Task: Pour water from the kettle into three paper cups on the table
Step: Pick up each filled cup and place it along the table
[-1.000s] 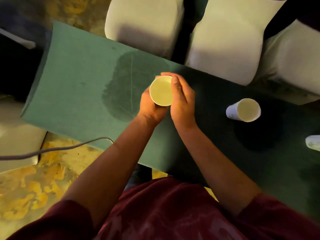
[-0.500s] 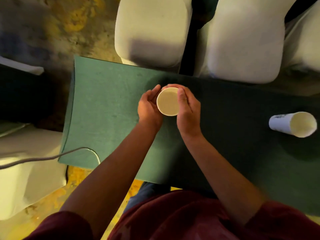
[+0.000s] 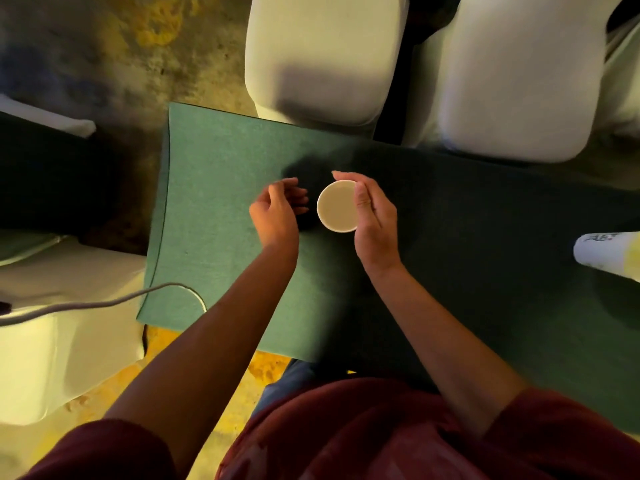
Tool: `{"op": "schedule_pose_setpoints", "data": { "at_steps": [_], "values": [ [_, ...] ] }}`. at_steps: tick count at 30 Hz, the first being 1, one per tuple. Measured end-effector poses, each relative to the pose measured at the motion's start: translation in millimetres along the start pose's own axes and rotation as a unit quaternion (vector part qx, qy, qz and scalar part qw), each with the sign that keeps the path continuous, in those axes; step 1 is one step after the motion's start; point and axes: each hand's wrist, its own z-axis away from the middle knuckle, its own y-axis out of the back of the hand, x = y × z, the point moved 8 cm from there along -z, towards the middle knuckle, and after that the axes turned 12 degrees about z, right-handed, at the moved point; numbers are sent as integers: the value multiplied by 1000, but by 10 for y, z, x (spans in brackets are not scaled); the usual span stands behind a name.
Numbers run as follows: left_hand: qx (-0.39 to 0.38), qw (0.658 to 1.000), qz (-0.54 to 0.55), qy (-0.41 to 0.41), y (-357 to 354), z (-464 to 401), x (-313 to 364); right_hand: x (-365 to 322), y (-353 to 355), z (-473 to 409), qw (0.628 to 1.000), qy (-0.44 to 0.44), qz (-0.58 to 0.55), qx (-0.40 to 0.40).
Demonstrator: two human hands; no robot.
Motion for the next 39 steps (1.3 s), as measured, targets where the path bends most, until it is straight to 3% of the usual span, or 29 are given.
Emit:
{"op": "schedule_pose_setpoints", "data": {
  "at_steps": [9,14,21,26,31,39],
  "values": [
    [16,1000,12,-11,85,96,42,9,41,29,1000,-11,-5,-16],
    [23,999,23,-32,116,285,101,-202,443,112,1000,15,-5,15],
    [23,990,-4,-137,-47,729,406,-385,1236,336,998,49,23,43],
    [-44,967,-93,-233,-322,1303,610,-656,1877,700,993,86,55,65],
    [-116,944,-177,-254,-706,2017,709,-933,2482,1095,981,146,116,62],
    [-271,866,-242,-343,-1528,3354,996,-1293,3365,1701,952,233,158,122]
  ]
}}
